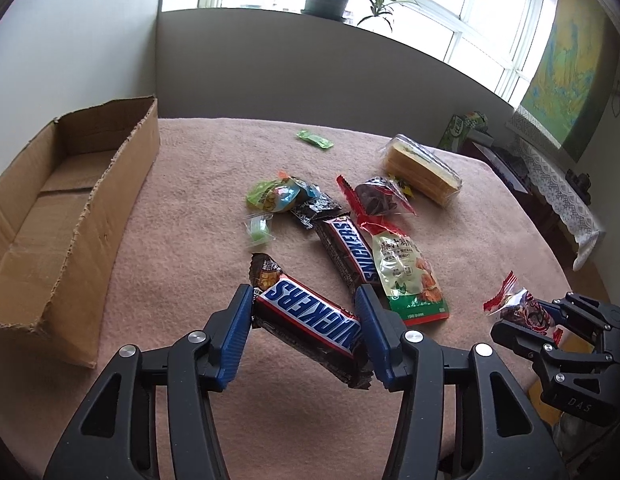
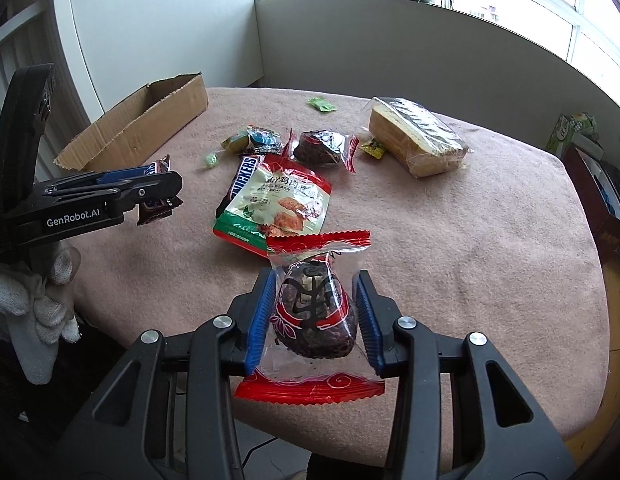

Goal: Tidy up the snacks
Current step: 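Carry both snacks to the cardboard box and open both tools to drop them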

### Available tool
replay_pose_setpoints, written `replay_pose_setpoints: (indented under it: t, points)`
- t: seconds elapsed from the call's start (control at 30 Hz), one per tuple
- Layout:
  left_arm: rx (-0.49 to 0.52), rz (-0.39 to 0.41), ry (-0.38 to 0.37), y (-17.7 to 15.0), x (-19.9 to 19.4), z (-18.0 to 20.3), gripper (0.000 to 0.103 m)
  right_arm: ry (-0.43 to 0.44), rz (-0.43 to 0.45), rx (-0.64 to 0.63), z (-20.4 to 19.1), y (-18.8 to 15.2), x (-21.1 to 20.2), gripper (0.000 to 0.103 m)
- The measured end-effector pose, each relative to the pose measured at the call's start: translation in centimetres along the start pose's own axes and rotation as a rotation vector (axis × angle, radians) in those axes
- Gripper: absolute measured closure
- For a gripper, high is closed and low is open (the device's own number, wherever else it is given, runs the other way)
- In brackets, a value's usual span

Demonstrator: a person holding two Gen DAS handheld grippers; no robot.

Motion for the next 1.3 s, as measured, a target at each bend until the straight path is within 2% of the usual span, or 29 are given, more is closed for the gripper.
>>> replay_pose_setpoints:
  t: [0.13,0.3,0.63,0.8,0.9,1.0,1.13,1.3]
  points:
    - [-0.023,0.055,-0.001,1.2,-1.6,-0.7,0.052,0.009,0.034,-0.024,-1.2,2.1,-0.6,0.061]
    - [-0.075,0.110,0.034,2.4,-2.8,-3.2,0.052,0.037,0.074,-0.052,-3.0,5.5,-0.3,0.061]
    - [-0.212,0.176,0.128,4.0,-3.7,-10.5,0.052,0.124,0.100,-0.123,-8.6,12.4,3.7,0.061]
    - [-0.247,0.180,0.207,3.2,-3.0,-13.2,0.052,0.177,0.097,-0.149,-11.8,15.1,6.8,0.061]
    - [-0.275,0.157,0.204,2.9,-2.3,-14.5,0.052,0.204,0.076,-0.170,-13.7,16.3,9.0,0.061]
    - [-0.287,0.168,0.247,2.7,-2.4,-15.5,0.052,0.232,0.050,-0.173,-15.4,17.5,11.5,0.061]
    - [-0.317,0.157,0.254,2.4,-2.2,-16.8,0.052,0.249,0.024,-0.176,-17.1,18.8,14.5,0.061]
    - [-0.306,0.151,0.272,2.4,-1.9,-17.0,0.051,0.269,0.007,-0.173,-18.6,19.7,17.1,0.061]
Point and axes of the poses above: each gripper's, at about its wrist camera, not at the fingertips, and x roughly the way its jaws point, z to its right, y to its top, the point moved 1 cm from there along x, roughly the way its jaws point, and after that the axes turned 14 degrees about y, right-handed, at the moved point
